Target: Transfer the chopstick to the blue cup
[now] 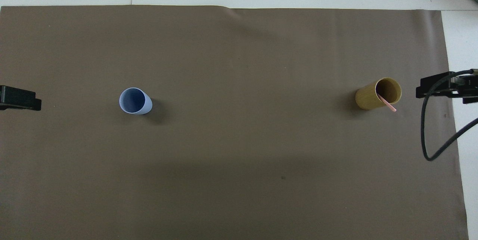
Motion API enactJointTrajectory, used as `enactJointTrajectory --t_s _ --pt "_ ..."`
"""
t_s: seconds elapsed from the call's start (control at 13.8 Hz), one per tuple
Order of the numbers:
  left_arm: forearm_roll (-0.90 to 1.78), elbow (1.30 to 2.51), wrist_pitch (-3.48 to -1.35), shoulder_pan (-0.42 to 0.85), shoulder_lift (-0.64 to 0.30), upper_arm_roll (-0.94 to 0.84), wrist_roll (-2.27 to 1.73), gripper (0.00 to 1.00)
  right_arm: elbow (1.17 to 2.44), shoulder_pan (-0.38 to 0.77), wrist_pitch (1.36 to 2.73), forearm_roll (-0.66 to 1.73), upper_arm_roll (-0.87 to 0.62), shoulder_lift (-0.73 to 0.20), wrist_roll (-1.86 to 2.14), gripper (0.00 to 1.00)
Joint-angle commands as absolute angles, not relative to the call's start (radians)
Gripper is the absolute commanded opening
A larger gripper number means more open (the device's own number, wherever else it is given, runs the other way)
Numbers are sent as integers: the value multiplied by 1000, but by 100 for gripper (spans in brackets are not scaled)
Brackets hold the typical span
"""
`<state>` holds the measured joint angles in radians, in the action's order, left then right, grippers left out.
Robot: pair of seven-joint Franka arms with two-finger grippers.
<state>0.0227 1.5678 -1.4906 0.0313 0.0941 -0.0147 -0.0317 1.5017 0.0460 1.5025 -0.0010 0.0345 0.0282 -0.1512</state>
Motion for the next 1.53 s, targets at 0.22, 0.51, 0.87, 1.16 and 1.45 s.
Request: enactJointTrajectory --t_s 0.22,0.51,0.87,1.16,1.45 --pt "34 1600 -1482 3 123 -21 -12 100 1502 32 1499 -14 29 29 -126 100" --pt "34 1598 -1483 5 123 -21 -17 100 1500 26 1496 -6 35 29 -132 100" --pt "35 1601 -1522 14 121 -21 -20 100 1500 26 1503 -5 35 28 -130 100" --pt "37 1670 -1592 18 109 -21 -18 100 1502 28 1508 -5 35 29 -121 100" --pt "37 1840 -1745 49 104 -26 -23 100 1502 34 1531 -5 35 28 -124 100"
